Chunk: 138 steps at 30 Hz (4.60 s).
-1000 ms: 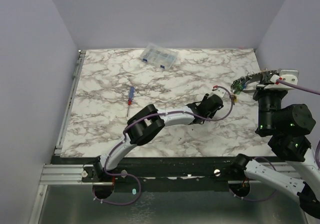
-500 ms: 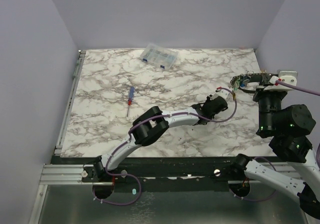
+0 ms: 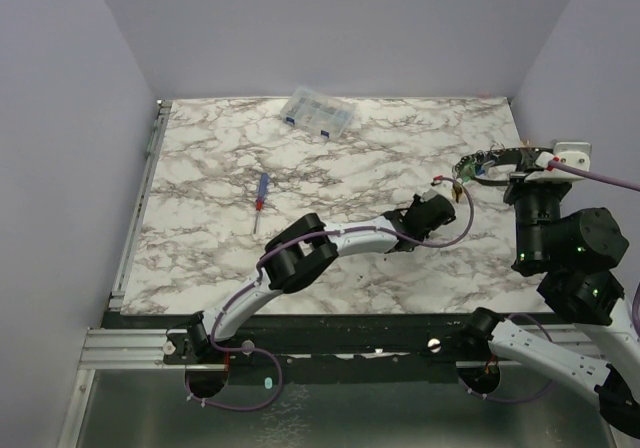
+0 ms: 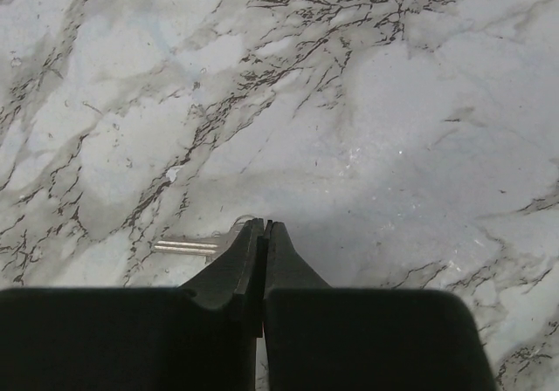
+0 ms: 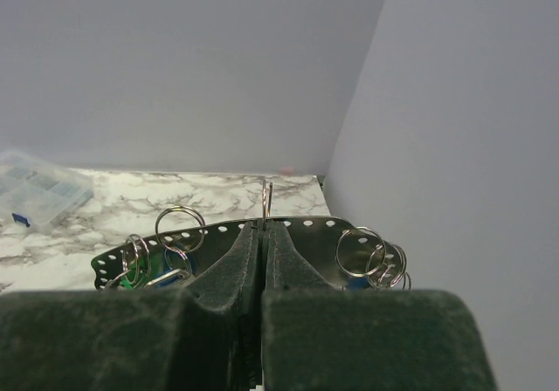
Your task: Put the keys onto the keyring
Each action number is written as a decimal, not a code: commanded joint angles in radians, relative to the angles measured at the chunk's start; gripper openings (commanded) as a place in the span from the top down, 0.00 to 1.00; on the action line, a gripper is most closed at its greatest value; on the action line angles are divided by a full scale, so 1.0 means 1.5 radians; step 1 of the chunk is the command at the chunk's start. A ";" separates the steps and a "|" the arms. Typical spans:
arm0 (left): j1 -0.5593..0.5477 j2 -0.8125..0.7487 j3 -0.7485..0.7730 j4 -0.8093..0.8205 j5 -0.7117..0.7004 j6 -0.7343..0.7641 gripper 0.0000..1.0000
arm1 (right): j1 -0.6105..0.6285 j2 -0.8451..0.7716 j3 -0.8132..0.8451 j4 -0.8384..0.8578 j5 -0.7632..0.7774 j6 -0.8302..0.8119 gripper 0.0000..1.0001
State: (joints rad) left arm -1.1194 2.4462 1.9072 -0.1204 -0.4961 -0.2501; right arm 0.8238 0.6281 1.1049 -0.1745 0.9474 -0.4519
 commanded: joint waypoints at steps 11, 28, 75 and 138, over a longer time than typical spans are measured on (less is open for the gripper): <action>-0.002 -0.235 -0.355 0.182 0.138 0.035 1.00 | 0.001 0.014 0.030 -0.005 -0.039 0.001 1.00; 0.064 -0.547 -0.614 0.285 0.301 -0.001 1.00 | 0.001 0.031 0.024 -0.038 -0.112 0.046 1.00; 0.111 -1.069 -0.767 0.088 0.545 0.659 1.00 | 0.001 -0.078 -0.236 -0.009 -0.787 -0.094 1.00; 0.191 -0.948 -0.758 0.171 0.936 0.631 1.00 | 0.009 -0.104 -0.387 0.067 -0.941 -0.380 1.00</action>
State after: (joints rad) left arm -0.8375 1.0142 0.7887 0.1139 0.8078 0.7219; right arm 0.8314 0.4652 0.4820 -0.1410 -0.4404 -1.0698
